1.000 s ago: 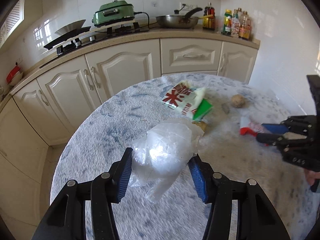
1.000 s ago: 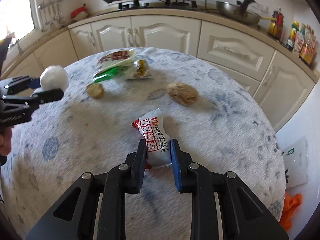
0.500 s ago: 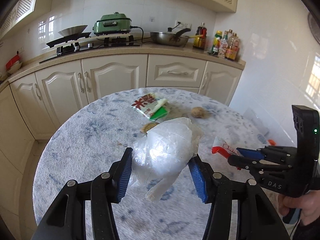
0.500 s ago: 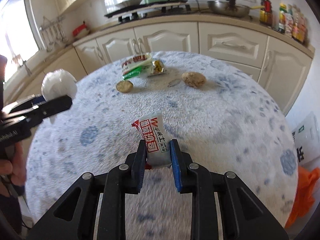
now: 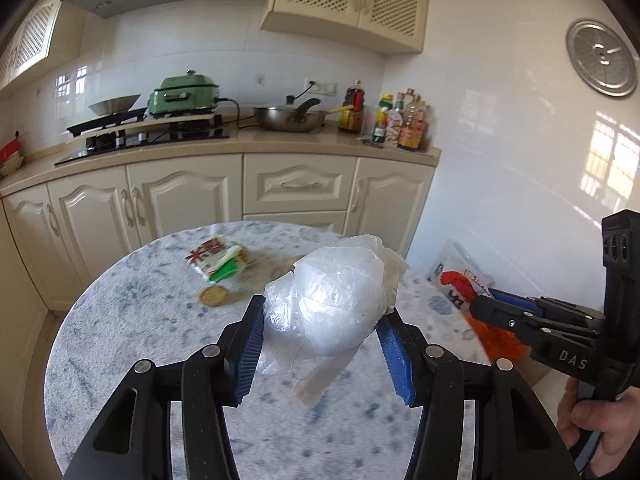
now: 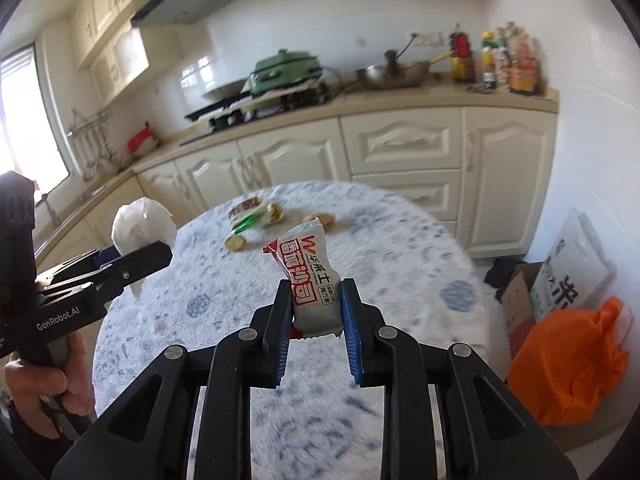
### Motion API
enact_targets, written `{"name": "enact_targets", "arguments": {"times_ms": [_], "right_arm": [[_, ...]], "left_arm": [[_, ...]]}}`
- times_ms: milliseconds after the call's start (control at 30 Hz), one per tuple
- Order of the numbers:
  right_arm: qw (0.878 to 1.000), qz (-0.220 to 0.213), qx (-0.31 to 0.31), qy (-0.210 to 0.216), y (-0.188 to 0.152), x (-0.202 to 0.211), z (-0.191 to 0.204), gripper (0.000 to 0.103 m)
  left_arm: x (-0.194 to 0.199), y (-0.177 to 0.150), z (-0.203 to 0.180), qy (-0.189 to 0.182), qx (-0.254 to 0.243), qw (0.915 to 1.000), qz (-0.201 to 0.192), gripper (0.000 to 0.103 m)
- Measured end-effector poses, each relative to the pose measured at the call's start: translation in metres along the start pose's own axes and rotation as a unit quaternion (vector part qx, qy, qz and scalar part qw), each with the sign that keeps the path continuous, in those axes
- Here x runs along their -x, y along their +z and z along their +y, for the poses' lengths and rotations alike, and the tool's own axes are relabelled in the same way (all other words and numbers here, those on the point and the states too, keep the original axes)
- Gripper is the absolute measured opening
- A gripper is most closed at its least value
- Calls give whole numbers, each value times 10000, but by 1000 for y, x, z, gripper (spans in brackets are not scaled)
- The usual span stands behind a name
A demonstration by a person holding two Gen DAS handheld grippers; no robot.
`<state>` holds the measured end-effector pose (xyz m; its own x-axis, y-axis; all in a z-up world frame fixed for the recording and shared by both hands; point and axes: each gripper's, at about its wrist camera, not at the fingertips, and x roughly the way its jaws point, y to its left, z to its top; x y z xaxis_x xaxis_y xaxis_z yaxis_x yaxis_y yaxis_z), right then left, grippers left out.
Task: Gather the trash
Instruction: 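Carry the clear bag and red-and-white wrapper toward the blue bin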
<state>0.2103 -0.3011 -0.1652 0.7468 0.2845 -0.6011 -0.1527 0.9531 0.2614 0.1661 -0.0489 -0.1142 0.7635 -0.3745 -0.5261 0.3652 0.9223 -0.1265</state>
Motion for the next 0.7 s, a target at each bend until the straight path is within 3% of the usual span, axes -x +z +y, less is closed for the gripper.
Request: {"name": "enact_targets", "arguments": {"times_ms": [400,700], "right_arm": [[9974,-509,-309,-402,-6,67,-38,24],[9890,-771,-791,-984,-22,117,-94,24]], "left_arm": [[13,4,-51,-563,-59,9982,-206,50],[-17,12,-106,-1229,-216,9922,-70,51]]}}
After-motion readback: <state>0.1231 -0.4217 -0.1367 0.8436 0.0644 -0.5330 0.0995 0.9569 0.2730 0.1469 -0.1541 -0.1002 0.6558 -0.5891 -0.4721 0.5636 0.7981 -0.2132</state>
